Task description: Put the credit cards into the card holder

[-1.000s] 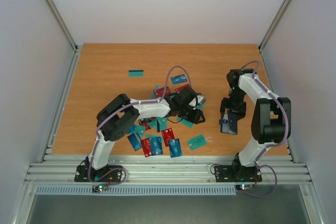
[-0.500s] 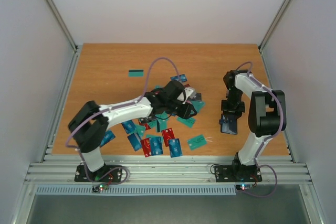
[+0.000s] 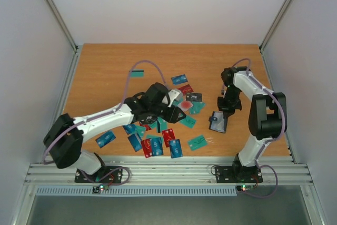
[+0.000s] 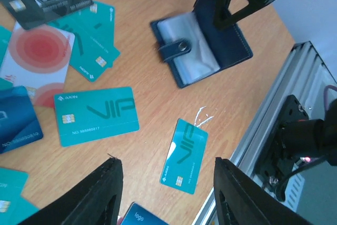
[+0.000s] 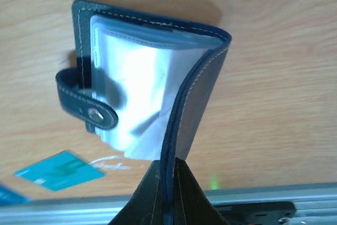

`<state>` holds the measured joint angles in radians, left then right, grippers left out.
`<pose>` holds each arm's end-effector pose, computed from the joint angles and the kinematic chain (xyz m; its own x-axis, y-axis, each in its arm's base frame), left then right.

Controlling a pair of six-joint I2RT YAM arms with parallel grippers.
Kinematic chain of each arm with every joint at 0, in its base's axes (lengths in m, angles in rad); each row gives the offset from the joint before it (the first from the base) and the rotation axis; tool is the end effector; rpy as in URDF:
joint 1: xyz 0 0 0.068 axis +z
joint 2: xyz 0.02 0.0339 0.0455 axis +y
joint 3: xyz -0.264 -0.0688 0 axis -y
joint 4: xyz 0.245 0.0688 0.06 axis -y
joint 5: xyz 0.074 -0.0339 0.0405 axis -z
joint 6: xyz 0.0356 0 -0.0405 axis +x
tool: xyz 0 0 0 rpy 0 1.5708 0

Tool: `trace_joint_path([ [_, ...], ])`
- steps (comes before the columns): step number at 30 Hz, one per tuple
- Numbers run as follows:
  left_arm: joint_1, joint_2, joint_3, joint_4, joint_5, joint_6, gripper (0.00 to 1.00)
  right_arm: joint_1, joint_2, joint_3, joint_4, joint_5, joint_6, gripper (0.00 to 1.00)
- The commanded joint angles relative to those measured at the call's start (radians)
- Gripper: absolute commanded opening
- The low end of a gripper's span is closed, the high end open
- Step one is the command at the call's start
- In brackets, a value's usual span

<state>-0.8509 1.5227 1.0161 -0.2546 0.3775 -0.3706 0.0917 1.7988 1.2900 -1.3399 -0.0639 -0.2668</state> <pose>0.2065 -0.2554 0.2369 -0.7408 0.3341 -0.5828 0.6508 0.5721 -0.4992 0.2914 0.0291 0.1984 -0.9042 -0.3474 0.2484 -0.3238 0.9369 0.1316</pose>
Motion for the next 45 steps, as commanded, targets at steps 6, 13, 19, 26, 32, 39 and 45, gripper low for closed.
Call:
trace_joint_path([
  [6, 0.117, -0.199, -0.074, 0.003, 0.103, 0.05, 0.75, 0.017, -0.23, 0.067, -0.076, -0.363, -0.001, 0.01],
  [13, 0.248, -0.255, -0.129, 0.101, 0.306, -0.054, 0.88, 0.019, -0.316, 0.131, -0.047, -0.651, 0.068, 0.01],
  [19, 0.34, -0.275, -0.143, 0.233, 0.409, -0.211, 0.88, 0.021, -0.362, 0.218, 0.009, -0.837, 0.137, 0.01],
  [26, 0.392, -0.228, -0.162, 0.565, 0.536, -0.495, 0.8, 0.036, -0.386, 0.316, 0.089, -1.008, 0.188, 0.01],
  [32, 0.401, -0.156, -0.184, 0.869, 0.597, -0.774, 0.69, 0.053, -0.395, 0.363, 0.179, -1.075, 0.239, 0.01],
  [39, 0.401, -0.12, -0.228, 1.03, 0.594, -0.912, 0.64, 0.062, -0.409, 0.361, 0.306, -1.124, 0.319, 0.01],
  [45, 0.401, -0.082, -0.241, 1.183, 0.602, -1.014, 0.53, 0.069, -0.409, 0.354, 0.338, -1.137, 0.333, 0.01],
])
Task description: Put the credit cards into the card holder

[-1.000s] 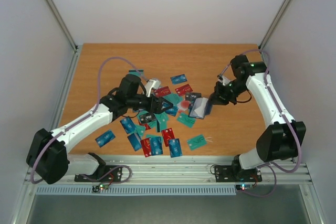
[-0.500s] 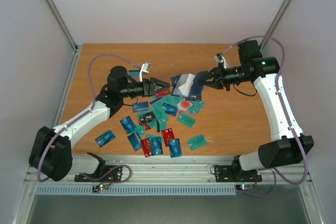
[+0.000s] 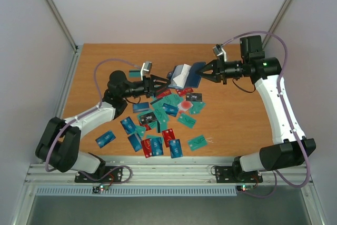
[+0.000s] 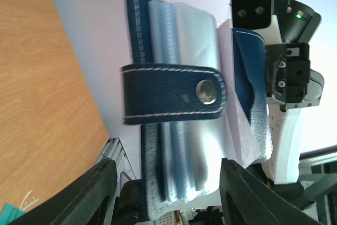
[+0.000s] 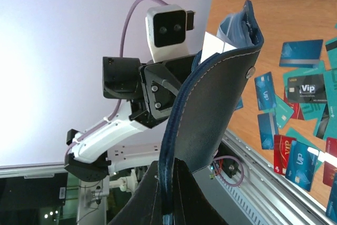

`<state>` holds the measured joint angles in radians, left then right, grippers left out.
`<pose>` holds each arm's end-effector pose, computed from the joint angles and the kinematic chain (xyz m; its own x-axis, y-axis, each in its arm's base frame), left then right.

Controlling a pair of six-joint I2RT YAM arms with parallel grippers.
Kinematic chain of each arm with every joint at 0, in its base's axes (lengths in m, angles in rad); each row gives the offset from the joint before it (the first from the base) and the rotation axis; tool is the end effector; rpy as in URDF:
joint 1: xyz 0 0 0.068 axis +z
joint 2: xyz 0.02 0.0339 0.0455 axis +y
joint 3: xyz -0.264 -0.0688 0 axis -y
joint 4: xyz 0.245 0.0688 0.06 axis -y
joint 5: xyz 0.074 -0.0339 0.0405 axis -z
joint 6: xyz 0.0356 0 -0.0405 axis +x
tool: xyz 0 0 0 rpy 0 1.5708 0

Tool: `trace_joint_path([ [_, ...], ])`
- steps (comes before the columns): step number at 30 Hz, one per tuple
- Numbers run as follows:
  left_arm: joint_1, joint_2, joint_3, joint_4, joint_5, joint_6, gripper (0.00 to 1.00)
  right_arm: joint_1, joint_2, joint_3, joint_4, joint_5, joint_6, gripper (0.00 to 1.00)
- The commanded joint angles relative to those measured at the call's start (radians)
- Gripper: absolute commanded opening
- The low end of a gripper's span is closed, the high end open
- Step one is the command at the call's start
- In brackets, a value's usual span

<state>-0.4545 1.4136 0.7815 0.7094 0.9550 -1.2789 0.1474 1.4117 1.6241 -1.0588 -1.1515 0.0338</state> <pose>0.2622 -0.1605 0.2852 -0.9232 -0.1646 -0.3473 0.3499 0.0141 -0.9367 0.2560 0.0709 0.4182 -0.7626 -0.0993 -0.6392 -0.6331 0.3173 0.7060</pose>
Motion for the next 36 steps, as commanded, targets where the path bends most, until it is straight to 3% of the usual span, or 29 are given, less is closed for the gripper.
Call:
trace_joint_path([
  [1, 0.005, 0.041, -0.007, 0.266, 0.03, -0.128, 0.49, 0.015, -0.021, 0.017, 0.06, -0.05, 0.032, 0.01],
  [8, 0.005, 0.167, 0.004, 0.605, 0.036, -0.378, 0.19, 0.028, -0.029, -0.009, 0.094, -0.054, 0.042, 0.01],
  [12, 0.005, 0.163, 0.007, 0.591, 0.041, -0.396, 0.06, 0.029, -0.035, -0.02, 0.097, -0.037, 0.04, 0.01],
  [17, 0.005, 0.134, 0.012, 0.553, 0.045, -0.373, 0.03, 0.028, -0.04, -0.033, 0.027, 0.034, -0.014, 0.02],
  [19, 0.005, 0.123, 0.014, 0.532, 0.053, -0.36, 0.0, 0.029, -0.032, -0.029, -0.053, 0.107, -0.09, 0.08],
  [22, 0.005, 0.075, 0.007, 0.368, 0.059, -0.282, 0.0, 0.028, -0.006, -0.001, -0.234, 0.281, -0.166, 0.25],
  [24, 0.005, 0.016, 0.009, 0.194, 0.049, -0.144, 0.0, 0.029, 0.014, 0.025, -0.333, 0.396, -0.191, 0.3],
  [30, 0.004, -0.101, 0.088, -0.346, -0.005, 0.271, 0.0, 0.057, 0.006, 0.052, -0.382, 0.415, -0.178, 0.3],
  [34, 0.001, -0.099, 0.116, -0.426, 0.0, 0.382, 0.0, 0.093, 0.0, 0.019, -0.33, 0.438, -0.13, 0.25],
  [36, -0.007, -0.095, 0.119, -0.419, -0.002, 0.381, 0.0, 0.108, 0.0, -0.005, -0.297, 0.426, -0.11, 0.17],
])
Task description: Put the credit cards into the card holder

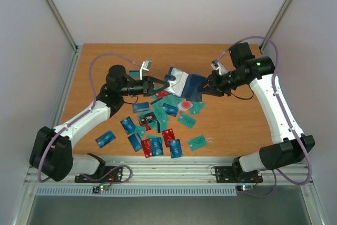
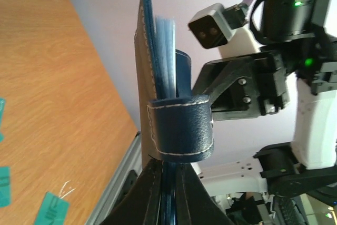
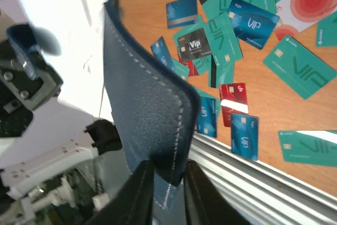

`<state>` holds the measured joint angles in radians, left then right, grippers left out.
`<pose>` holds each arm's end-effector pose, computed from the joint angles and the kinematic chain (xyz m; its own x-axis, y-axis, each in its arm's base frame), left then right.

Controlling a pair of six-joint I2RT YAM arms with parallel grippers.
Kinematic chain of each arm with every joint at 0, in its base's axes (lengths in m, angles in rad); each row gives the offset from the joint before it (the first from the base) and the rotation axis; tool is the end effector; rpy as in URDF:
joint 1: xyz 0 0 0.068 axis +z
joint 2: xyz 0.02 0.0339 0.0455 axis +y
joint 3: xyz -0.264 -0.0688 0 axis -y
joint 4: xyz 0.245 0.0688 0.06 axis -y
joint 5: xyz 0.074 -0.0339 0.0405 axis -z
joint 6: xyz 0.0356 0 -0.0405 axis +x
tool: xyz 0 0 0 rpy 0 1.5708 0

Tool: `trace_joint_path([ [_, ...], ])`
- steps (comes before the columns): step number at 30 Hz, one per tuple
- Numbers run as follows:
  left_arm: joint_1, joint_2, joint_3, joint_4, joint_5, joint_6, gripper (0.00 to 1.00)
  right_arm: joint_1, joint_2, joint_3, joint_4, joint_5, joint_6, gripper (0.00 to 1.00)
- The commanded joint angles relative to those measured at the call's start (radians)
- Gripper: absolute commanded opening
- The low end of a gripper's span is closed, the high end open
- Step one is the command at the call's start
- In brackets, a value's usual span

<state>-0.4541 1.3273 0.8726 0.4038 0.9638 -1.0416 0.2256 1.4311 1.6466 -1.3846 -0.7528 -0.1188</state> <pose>0.2541 -0.1566 0.3112 -0.8754 -0.1206 -0.4681 0.4590 0.0964 -0.8832 0.2371 0.0794 0.3939 -0.8405 -0.2817 -0.4628 -0.5271 0.6225 0.5785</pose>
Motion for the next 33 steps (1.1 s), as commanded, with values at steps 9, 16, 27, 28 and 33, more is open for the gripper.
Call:
trace_joint_path([
  [9, -0.027, -0.004, 0.034, -0.07, -0.007, 0.106, 0.0, 0.045, -0.09, -0.181, 0.278, -0.159, 0.159, 0.1],
  [16, -0.031, -0.015, 0.023, -0.043, 0.012, 0.1, 0.08, 0.044, -0.117, -0.223, 0.288, -0.157, 0.156, 0.01],
  [27, -0.046, 0.013, -0.027, 0.132, 0.018, -0.004, 0.15, 0.044, -0.116, -0.214, 0.251, -0.209, 0.077, 0.01],
  [28, -0.049, 0.013, -0.026, 0.12, 0.014, 0.001, 0.13, 0.044, -0.118, -0.211, 0.25, -0.21, 0.076, 0.01],
  [33, -0.076, 0.007, 0.009, -0.058, -0.035, 0.113, 0.11, 0.044, -0.125, -0.215, 0.254, -0.221, 0.071, 0.01],
])
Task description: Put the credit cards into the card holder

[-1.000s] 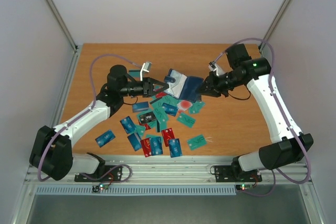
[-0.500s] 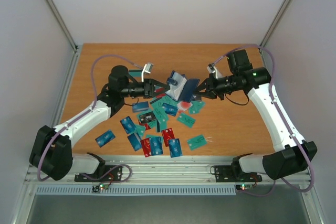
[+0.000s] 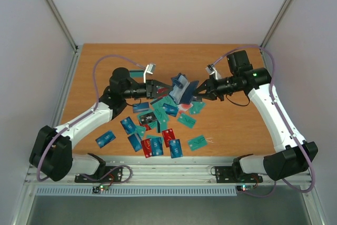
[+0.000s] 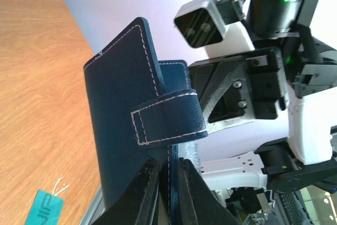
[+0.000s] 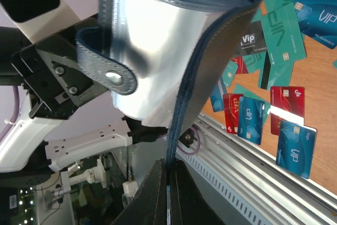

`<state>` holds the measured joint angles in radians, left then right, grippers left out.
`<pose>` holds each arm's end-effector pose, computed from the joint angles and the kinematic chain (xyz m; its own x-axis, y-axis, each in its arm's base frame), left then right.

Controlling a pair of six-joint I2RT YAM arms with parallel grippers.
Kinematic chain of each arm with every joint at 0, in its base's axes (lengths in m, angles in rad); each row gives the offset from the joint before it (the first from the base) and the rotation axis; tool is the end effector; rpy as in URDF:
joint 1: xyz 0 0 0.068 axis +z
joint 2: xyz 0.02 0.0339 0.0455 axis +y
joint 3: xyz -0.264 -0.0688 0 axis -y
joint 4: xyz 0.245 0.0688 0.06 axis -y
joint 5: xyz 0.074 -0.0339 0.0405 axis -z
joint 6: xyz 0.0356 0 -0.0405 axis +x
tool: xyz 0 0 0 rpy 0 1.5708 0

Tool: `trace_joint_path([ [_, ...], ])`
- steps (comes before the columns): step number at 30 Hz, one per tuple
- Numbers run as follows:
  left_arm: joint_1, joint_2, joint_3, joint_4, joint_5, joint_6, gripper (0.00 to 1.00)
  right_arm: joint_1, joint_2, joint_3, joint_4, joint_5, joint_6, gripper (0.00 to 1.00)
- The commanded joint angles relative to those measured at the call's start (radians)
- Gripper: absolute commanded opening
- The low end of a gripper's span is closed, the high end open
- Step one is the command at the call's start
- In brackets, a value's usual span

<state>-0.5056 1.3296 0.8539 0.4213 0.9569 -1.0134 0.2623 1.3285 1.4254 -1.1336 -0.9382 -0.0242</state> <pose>0.2454 -0.1691 0.3059 -0.8679 -0.0783 -0.4905 0.4850 0.0798 -0.8709 0.2273 0.0908 0.3714 -0.8177 -0.2344 -0.5257 -0.5698 0.4590 0.6817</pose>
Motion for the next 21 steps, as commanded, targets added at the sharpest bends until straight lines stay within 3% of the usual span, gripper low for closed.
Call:
trace_joint_path([
  [1, -0.031, 0.007, 0.035, -0.11, -0.037, 0.114, 0.1, 0.008, -0.025, 0.005, 0.005, -0.035, -0.024, 0.01],
  [6, -0.059, 0.015, 0.051, -0.255, -0.11, 0.21, 0.01, 0.008, -0.042, 0.004, -0.011, -0.012, -0.041, 0.01],
  [9, -0.065, 0.032, 0.036, -0.293, -0.176, 0.266, 0.0, 0.005, -0.048, -0.002, -0.06, 0.06, -0.07, 0.01],
  [15, -0.101, 0.168, -0.024, -0.145, -0.203, 0.242, 0.0, 0.005, 0.001, -0.092, -0.119, 0.291, -0.091, 0.01],
  [21, -0.167, 0.323, -0.08, 0.035, -0.254, 0.171, 0.0, 0.005, 0.022, -0.266, -0.04, 0.373, -0.092, 0.01],
])
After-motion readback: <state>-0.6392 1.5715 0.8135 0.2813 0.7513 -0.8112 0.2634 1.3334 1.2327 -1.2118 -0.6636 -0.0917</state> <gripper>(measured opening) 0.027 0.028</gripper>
